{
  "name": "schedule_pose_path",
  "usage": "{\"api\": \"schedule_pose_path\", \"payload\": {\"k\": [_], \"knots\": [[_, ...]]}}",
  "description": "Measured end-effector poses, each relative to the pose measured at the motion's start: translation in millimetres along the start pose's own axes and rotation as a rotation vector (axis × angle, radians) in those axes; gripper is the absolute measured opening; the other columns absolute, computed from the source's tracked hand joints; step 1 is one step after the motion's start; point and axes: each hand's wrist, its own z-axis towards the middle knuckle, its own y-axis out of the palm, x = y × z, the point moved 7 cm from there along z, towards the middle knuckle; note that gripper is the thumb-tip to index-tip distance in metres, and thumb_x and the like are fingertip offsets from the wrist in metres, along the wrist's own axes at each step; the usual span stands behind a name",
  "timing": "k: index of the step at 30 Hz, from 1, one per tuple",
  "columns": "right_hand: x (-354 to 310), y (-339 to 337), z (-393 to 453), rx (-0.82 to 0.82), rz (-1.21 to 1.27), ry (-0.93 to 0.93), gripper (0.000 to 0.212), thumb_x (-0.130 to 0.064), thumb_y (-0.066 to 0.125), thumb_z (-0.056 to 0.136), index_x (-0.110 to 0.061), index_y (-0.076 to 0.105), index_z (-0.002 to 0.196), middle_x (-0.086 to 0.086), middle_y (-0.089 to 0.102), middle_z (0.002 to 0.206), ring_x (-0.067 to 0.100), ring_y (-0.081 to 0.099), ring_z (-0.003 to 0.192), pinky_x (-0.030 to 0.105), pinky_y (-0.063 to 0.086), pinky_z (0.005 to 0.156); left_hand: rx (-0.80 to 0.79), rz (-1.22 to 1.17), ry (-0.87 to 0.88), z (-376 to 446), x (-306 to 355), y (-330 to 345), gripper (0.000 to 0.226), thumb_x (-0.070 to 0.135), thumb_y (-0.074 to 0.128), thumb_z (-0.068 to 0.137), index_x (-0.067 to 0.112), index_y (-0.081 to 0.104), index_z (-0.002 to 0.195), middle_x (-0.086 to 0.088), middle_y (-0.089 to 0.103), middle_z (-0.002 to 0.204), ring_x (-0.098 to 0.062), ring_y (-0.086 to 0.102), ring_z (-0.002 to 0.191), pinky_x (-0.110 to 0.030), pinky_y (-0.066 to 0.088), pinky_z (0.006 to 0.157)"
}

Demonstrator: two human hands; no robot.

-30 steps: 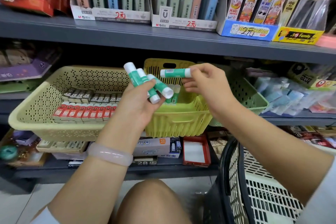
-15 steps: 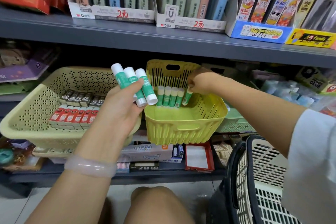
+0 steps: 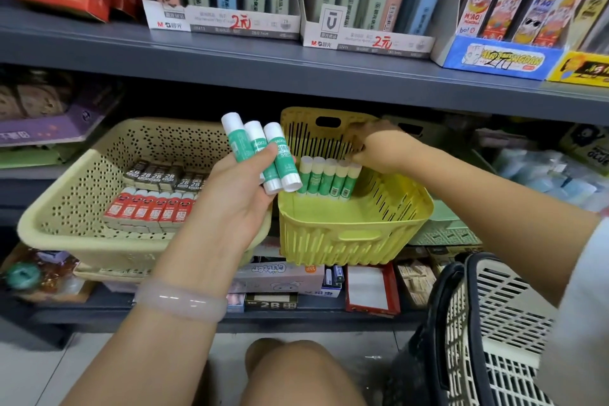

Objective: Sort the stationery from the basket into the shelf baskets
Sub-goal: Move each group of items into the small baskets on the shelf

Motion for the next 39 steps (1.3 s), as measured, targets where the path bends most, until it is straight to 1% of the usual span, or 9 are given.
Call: {"api": "schedule_pose_path", "payload": {"k": [2, 6, 12, 16, 19, 23, 26, 32, 39], "knots": [[-13.4, -17.3, -11.1, 0.115, 0.375, -0.062, 0.027, -0.029, 0.051, 0.092, -0.015, 0.059, 0.115, 0.006, 0.066, 0.106, 0.018, 0.062, 0.089, 0.029, 0.052, 0.079, 0.014, -0.001, 0.010, -0.9, 0.4, -0.9, 0.009, 0.000, 0.053, 0.089, 0.008, 0.055, 0.088, -0.009, 0.062, 0.084, -0.013, 0.067, 0.057, -0.026, 0.057, 0.054], [-52.9, -20.7, -34.3, -0.059, 1.067, -0.145, 0.025, -0.025, 0.049, 0.095, -0.012, 0.054, 0.116, 0.007, 0.066, 0.092, 0.010, 0.060, 0.069, 0.016, 0.052, 0.061, -0.025, 0.076, 0.052, -3.0, 1.3, 3.1, 0.010, 0.000, 0.053, 0.089, 0.009, 0.058, 0.091, -0.005, 0.064, 0.080, -0.012, 0.065, 0.064, -0.025, 0.055, 0.055], [-68.8, -19.9, -34.5, -0.110, 1.289, -0.219, 0.015, -0.016, 0.053, 0.093, -0.018, 0.061, 0.106, 0.002, 0.067, 0.094, 0.011, 0.060, 0.082, 0.024, 0.049, 0.076, -0.132, 0.160, 0.034, -6.1, -3.1, 14.5, 0.012, 0.004, 0.052, 0.090, 0.009, 0.060, 0.097, -0.006, 0.066, 0.084, -0.016, 0.066, 0.072, -0.026, 0.056, 0.059], [-35.8, -16.5, -32.3, -0.013, 1.425, -0.083, 0.012, -0.010, 0.056, 0.090, -0.013, 0.062, 0.101, -0.003, 0.063, 0.079, 0.004, 0.058, 0.067, 0.012, 0.051, 0.063, -0.069, 0.154, 0.028, -4.0, -5.6, 10.3, 0.004, 0.006, 0.052, 0.092, 0.007, 0.056, 0.090, -0.010, 0.062, 0.081, -0.013, 0.068, 0.065, -0.027, 0.058, 0.063], [5.8, -18.0, -29.2, 0.085, 1.178, 0.069, 0.018, -0.010, 0.059, 0.089, -0.002, 0.062, 0.104, 0.006, 0.062, 0.081, 0.008, 0.056, 0.063, 0.011, 0.052, 0.061, -0.021, 0.123, 0.042, -0.2, -4.2, 2.7, 0.004, 0.009, 0.053, 0.092, 0.007, 0.055, 0.089, -0.012, 0.057, 0.083, -0.019, 0.066, 0.072, -0.030, 0.059, 0.070], [24.2, -12.9, -17.9, -0.028, 0.255, 0.026, 0.021, -0.024, 0.059, 0.089, -0.008, 0.064, 0.102, 0.008, 0.068, 0.092, 0.018, 0.062, 0.076, 0.024, 0.048, 0.069, 0.012, 0.164, 0.057, 3.5, -1.4, -5.3, 0.006, 0.015, 0.055, 0.091, 0.009, 0.057, 0.092, -0.007, 0.049, 0.082, -0.016, 0.058, 0.068, -0.024, 0.057, 0.056], [17.1, -0.1, -9.2, -0.057, -0.113, -0.016, 0.021, -0.019, 0.055, 0.089, -0.005, 0.062, 0.102, 0.013, 0.064, 0.102, 0.028, 0.058, 0.093, 0.026, 0.041, 0.071, 0.013, 0.206, 0.052, 5.3, -2.7, -7.4, 0.011, 0.016, 0.054, 0.092, 0.007, 0.056, 0.097, -0.007, 0.051, 0.078, -0.014, 0.056, 0.062, -0.020, 0.052, 0.050], [12.7, 20.3, 3.2, -0.113, -0.204, 0.039, 0.022, -0.013, 0.051, 0.091, -0.004, 0.055, 0.111, 0.014, 0.059, 0.109, 0.025, 0.050, 0.084, 0.028, 0.038, 0.068, 0.007, 0.224, 0.059, 4.2, -0.9, -6.9, 0.009, 0.019, 0.052, 0.093, 0.011, 0.055, 0.088, -0.008, 0.055, 0.074, -0.013, 0.057, 0.049, -0.021, 0.050, 0.047], [16.5, 28.7, 5.5, -0.132, -0.179, 0.074, 0.028, -0.017, 0.051, 0.092, -0.005, 0.051, 0.117, 0.014, 0.057, 0.116, 0.028, 0.055, 0.100, 0.028, 0.040, 0.071, -0.060, 0.277, 0.052, 2.7, 1.4, -4.8, 0.006, 0.020, 0.052, 0.093, 0.015, 0.053, 0.091, -0.008, 0.063, 0.078, -0.009, 0.057, 0.045, -0.017, 0.048, 0.044]]}}
